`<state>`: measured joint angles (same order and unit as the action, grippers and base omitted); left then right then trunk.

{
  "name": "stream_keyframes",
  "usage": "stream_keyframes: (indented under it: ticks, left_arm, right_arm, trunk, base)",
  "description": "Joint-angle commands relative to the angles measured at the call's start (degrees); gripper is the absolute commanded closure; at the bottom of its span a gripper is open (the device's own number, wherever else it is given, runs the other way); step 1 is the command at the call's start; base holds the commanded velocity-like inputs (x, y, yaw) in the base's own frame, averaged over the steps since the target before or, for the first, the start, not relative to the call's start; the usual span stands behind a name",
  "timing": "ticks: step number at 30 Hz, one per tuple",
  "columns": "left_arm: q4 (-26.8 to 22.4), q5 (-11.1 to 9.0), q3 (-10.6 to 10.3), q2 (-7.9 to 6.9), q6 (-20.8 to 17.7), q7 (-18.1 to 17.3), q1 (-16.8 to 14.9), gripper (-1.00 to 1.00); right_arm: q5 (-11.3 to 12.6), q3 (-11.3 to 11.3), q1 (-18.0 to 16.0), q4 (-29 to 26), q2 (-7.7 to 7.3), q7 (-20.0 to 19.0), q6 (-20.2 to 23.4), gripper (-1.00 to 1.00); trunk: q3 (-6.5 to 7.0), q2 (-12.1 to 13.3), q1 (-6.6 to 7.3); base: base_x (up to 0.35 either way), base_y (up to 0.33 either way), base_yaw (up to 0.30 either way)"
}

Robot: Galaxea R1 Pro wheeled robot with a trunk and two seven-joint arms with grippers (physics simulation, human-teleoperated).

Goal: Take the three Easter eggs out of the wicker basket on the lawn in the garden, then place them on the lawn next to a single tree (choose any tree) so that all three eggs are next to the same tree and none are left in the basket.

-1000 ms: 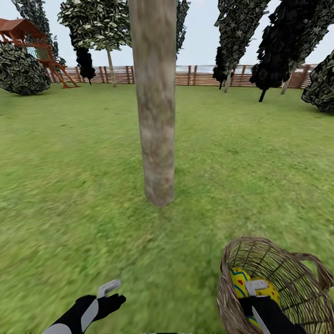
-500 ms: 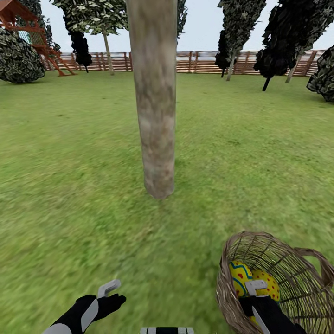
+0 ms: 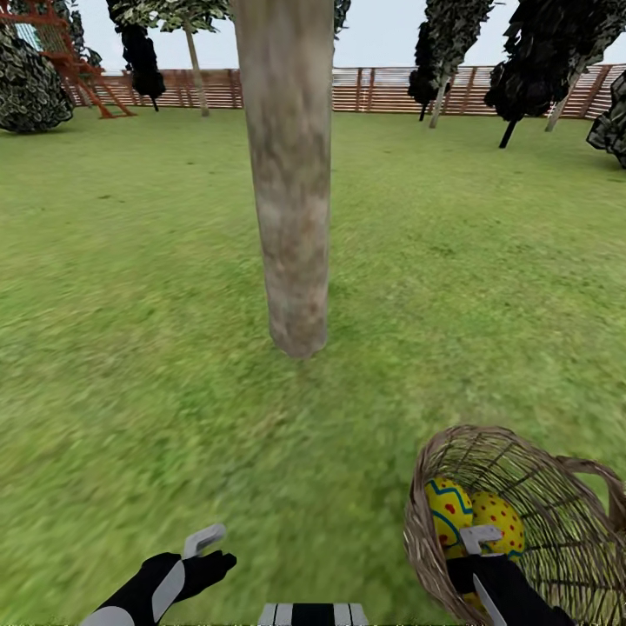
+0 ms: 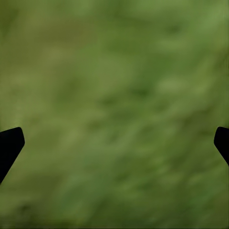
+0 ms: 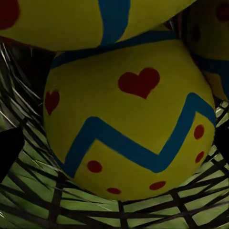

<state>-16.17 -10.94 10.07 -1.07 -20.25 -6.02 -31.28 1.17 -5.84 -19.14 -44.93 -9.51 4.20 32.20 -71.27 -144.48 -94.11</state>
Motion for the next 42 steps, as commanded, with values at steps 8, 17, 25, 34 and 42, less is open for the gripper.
stream_keyframes:
  ticks: [8,17,25,34,42]
  left_arm:
    - [-0.7,-0.3,0.2,-0.17,-0.2,-0.1,0.0,-1.0]
    - [-11.3,-0.3,0.9,-1.21,8.2,0.4,0.0,-1.0]
    - [-10.7,-0.5,1.1,-2.98,11.2,0.1,0.0,-1.0]
    - [-10.1,-0.5,1.1,-3.97,10.9,0.0,0.0,-1.0]
    - [-10.0,-0.7,1.0,-3.91,10.6,0.0,0.0,-1.0]
  right_arm:
    - [0.0,-0.3,0.0,-0.1,-0.07,0.4,0.3,-1.0]
    - [-0.1,-0.2,0.0,-0.1,-0.07,0.4,0.3,-1.0]
    - [-0.4,-0.5,0.0,-0.1,0.12,0.4,0.2,-1.0]
    - [-0.5,-0.7,0.0,-0.1,0.19,0.4,0.2,-1.0]
    - [-0.5,-0.7,0.0,-0.1,0.19,0.4,0.2,-1.0]
  trunk:
    - [-1.82,-0.1,-0.19]
    - [-3.82,-0.2,-0.42]
    - [-3.82,-0.2,-0.42]
    - [-3.82,-0.2,-0.42]
    - [-4.04,-0.3,-0.45]
  base:
    - [0.0,0.0,0.0]
    - [0.0,0.0,0.0]
    - [0.004,0.0,0.0]
    - [0.23,0.0,0.0]
    - [0.008,0.0,0.0]
